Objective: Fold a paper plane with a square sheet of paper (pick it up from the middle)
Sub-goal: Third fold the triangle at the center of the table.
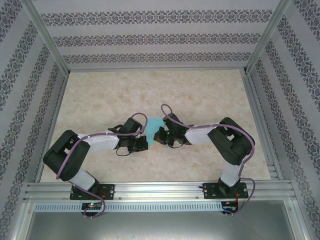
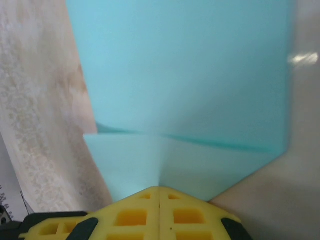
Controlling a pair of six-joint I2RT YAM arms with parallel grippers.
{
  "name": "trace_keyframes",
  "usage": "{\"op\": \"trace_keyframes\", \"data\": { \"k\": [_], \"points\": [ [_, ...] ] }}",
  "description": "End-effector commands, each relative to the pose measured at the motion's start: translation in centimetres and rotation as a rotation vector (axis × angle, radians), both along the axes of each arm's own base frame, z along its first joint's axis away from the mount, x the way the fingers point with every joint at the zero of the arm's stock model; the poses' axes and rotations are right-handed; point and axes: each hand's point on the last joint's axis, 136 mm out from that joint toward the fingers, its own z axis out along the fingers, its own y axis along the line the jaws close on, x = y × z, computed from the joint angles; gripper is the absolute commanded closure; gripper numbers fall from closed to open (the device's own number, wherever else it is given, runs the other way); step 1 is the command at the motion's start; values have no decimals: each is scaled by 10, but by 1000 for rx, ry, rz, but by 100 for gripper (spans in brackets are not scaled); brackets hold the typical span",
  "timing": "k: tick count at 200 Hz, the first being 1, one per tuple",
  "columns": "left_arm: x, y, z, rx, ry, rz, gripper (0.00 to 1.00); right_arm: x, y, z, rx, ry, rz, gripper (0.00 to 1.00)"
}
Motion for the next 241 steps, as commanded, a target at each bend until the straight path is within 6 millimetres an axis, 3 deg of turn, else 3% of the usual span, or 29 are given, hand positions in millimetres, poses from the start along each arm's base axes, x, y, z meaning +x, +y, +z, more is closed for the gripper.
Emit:
{"op": "trace_keyframes", "data": {
  "k": [1, 51, 90, 118, 139, 157, 196, 241],
  "points": [
    [-37, 45, -41, 215, 129, 12, 100, 24, -45, -28, -149, -13, -81, 100],
    [-41, 46, -43, 215, 140, 4, 100, 58, -72, -22, -165, -41, -139, 100],
    [-38, 40, -35, 192, 122, -31, 100, 68, -70, 1, -149, -85, -137, 100],
    [-19, 18, 1, 103, 30, -76, 99, 64, -60, 36, -40, -146, -125, 94],
    [3, 1, 38, 30, -79, -85, 88, 51, -59, 55, -5, -181, -133, 81],
    [18, -7, 56, 1, -149, -72, 83, 38, -60, 60, 9, -178, -147, 69],
    [41, -4, 49, 71, -189, -23, 87, 17, -53, 60, 33, -154, -169, 49],
    [57, 1, 31, 154, -190, 10, 94, 10, -32, 48, 53, -112, -153, 47]
  ]
}}
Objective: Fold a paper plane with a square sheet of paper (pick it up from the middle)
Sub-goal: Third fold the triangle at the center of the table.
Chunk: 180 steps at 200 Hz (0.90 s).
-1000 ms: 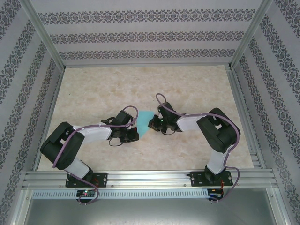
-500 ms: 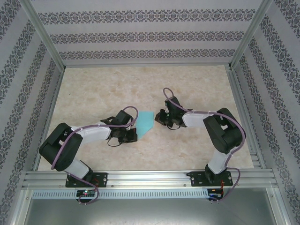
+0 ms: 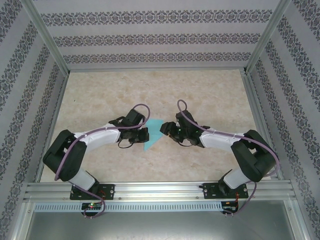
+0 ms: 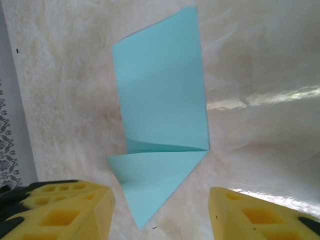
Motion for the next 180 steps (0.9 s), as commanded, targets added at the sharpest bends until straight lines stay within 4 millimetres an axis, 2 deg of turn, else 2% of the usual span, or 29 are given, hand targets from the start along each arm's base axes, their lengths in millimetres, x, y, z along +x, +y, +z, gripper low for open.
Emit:
{"op": "trace_keyframes", "data": {
  "k": [1, 27, 55, 130, 153, 180],
  "points": [
    [18, 3, -1, 62, -58, 23, 94, 5, 9, -6, 21, 7, -29, 47],
    [25, 15, -9, 135, -82, 55, 97, 5, 19, -11, 22, 30, -22, 50],
    [23, 17, -20, 159, -53, 60, 98, 7, 25, -19, 12, 60, -24, 51],
    [18, 22, -30, 192, -11, 68, 98, 10, 26, -28, -12, 94, -46, 53],
    [18, 23, -27, 200, -13, 59, 98, 10, 19, -28, -39, 94, -68, 52],
    [21, 27, -10, 209, -52, 53, 98, 10, 18, -24, -42, 86, -69, 52]
  ]
}}
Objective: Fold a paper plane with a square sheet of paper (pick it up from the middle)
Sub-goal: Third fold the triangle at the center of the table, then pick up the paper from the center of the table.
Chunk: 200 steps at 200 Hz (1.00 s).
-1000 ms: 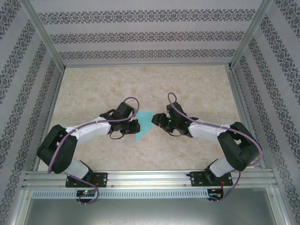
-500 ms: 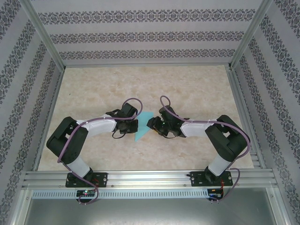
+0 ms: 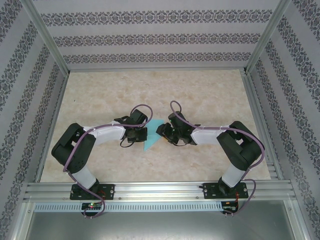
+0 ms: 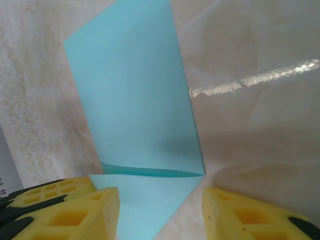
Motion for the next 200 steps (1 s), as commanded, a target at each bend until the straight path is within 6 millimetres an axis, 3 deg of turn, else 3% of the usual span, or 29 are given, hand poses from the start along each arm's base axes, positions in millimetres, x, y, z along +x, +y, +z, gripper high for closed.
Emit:
{"op": "trace_keyframes", "data": {
  "k": [1, 35, 73, 152, 200],
  "points": [
    [4, 4, 19, 29, -42, -20, 97, 5, 2, 11, -9, -30, -15, 52],
    [2, -2, 46, -37, -94, -47, 97, 5, -2, 15, -20, -40, -21, 52],
    [-5, -42, 60, -263, -54, -115, 96, 5, -2, 15, -18, -42, -22, 50],
    [2, -15, 3, -59, 38, -34, 97, 5, 6, 15, 8, -33, 3, 48],
    [-1, 1, -10, -27, 77, 38, 97, 5, 13, 15, 21, -26, 23, 49]
  ]
}}
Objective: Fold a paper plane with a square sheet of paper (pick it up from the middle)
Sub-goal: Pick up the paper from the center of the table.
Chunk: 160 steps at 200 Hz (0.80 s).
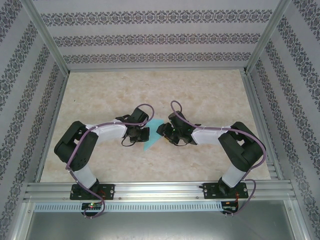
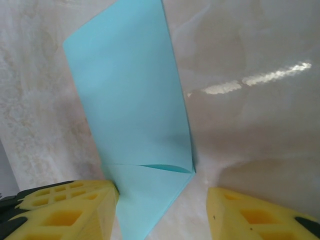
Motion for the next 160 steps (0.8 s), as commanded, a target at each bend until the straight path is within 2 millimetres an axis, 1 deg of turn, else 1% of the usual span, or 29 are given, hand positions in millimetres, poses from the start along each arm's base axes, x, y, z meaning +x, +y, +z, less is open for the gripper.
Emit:
{"op": "trace_keyframes", "data": {
  "k": [1, 43, 96, 160],
  "points": [
    [1, 16, -9, 48, 27, 67, 97, 4, 15, 10, 34, -25, 31, 49],
    [-4, 21, -15, 24, 58, 111, 97, 6, 20, 10, 38, -21, 40, 50],
    [-7, 21, -16, -17, 83, 135, 96, 8, 17, 2, 12, 0, 23, 50],
    [-9, 23, -22, -13, 97, 135, 96, 9, 13, -2, -12, 10, 10, 50]
  ]
}}
